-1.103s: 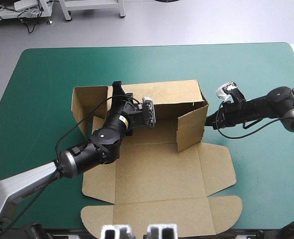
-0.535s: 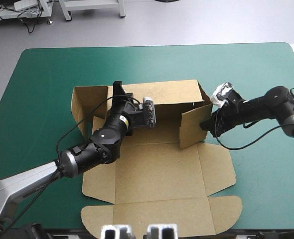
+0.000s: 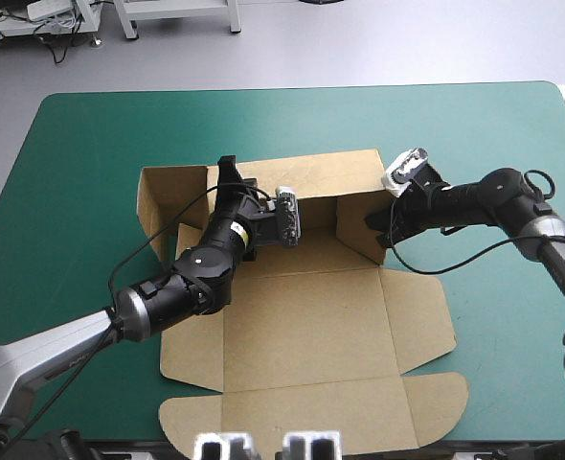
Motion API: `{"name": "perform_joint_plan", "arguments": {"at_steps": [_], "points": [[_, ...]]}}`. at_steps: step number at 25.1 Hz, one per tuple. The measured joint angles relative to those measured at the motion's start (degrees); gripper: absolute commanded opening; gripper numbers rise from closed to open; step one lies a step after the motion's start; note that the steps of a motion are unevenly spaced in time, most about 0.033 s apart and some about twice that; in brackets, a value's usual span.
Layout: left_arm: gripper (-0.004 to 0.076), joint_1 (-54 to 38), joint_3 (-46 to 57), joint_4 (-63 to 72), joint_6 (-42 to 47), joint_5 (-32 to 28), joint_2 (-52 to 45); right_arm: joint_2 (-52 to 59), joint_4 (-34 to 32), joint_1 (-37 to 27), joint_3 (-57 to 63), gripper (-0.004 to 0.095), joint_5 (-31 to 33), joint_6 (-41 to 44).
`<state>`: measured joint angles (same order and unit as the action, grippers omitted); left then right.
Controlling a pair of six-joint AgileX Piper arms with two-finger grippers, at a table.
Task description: Fold the box
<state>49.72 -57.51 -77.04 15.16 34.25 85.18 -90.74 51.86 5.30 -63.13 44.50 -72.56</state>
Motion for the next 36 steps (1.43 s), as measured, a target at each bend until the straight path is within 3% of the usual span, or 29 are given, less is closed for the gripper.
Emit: {"name": "perform_joint_plan", "arguments": {"at_steps": [1, 8, 10, 13, 22, 29, 36], "points": [[-0.0011, 0.0, 0.0, -0.1, 0.0, -0.1, 0.0, -0.2, 0.4, 0.0, 0.0, -0.0008, -0.5, 0.2], [0.002, 0.0, 0.1, -6.3, 0.4, 1.2, 1.2, -0.4, 1.3, 0.0, -0.1, -0.0001, -3.5, 1.8], [0.0099, 0.0, 0.3, -11.2, 0.4, 3.5, 2.6, -0.4, 1.4, 0.0, -0.1, -0.0003, -3.8, 2.3], [0.0155, 0.2, 0.5, -16.4, 0.5, 6.1, 4.7, -0.6, 1.7, 0.0, -0.1, -0.0003, -4.0, 3.3], [0.0371, 0.2, 0.6, -17.3, 4.5, 5.7, 5.3, -0.6, 1.1, 0.0, -0.2, -0.0003, -4.2, 5.3], [0.0372, 0.6, 1.0, -16.6, 12.6, 2.5, 4.1, -0.6, 0.6, 0.0, -0.2, -0.0003, -4.2, 5.9], [0.0363, 7.0, 1.2, -16.0, 18.0, 3.0, -1.8, -0.6, 0.0, 0.0, -0.2, -0.0003, -4.6, 6.7]]}}
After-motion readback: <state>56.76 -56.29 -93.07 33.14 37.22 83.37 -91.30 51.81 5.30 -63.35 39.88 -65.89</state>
